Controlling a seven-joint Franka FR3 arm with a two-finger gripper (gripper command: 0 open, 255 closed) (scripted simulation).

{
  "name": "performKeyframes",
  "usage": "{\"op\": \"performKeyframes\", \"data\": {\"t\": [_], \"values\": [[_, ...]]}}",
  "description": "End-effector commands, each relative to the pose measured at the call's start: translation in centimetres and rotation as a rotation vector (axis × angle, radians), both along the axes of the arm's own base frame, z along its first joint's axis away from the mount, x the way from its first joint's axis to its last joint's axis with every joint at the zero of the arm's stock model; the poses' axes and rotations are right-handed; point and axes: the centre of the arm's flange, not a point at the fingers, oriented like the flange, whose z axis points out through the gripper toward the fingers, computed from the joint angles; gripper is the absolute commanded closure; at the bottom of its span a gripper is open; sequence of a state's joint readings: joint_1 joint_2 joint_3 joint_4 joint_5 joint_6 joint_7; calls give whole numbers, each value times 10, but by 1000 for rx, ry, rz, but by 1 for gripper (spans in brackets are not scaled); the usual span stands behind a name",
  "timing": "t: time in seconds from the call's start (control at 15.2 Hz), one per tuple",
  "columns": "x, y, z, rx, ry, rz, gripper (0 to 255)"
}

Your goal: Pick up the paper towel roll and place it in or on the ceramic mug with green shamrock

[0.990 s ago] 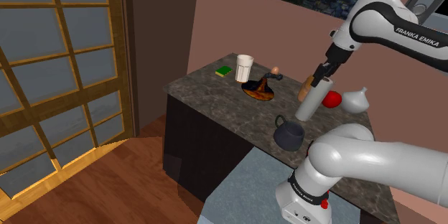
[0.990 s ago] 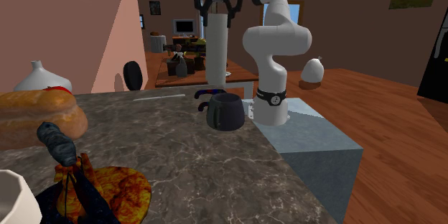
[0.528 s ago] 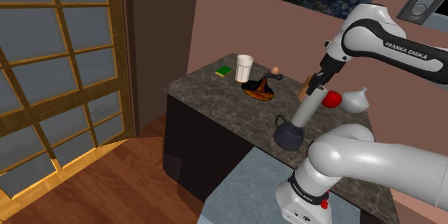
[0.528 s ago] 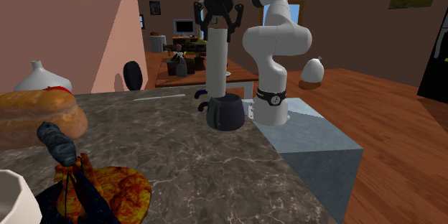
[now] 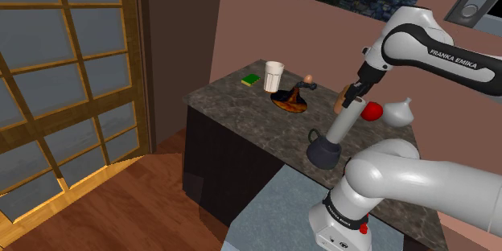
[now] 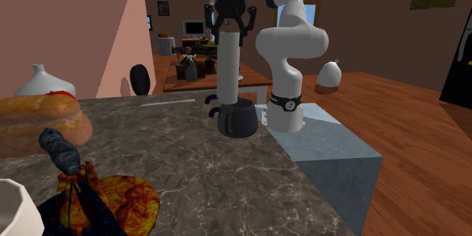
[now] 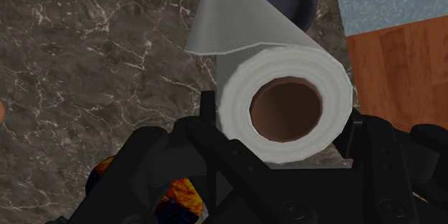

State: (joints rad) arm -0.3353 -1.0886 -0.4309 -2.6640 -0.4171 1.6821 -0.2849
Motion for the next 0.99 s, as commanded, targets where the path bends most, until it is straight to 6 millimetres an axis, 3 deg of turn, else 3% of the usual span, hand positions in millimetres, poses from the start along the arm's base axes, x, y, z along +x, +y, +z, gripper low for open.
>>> {"op": "performKeyframes", "data": {"t": [0.0, 0.33, 0.59, 0.92], "values": [[0, 0, 0, 0, 0, 0, 0], [0, 0, 0, 0, 0, 0, 0], [-2, 3, 50, 0, 0, 0, 0], [-2, 3, 50, 0, 0, 0, 0]]}}
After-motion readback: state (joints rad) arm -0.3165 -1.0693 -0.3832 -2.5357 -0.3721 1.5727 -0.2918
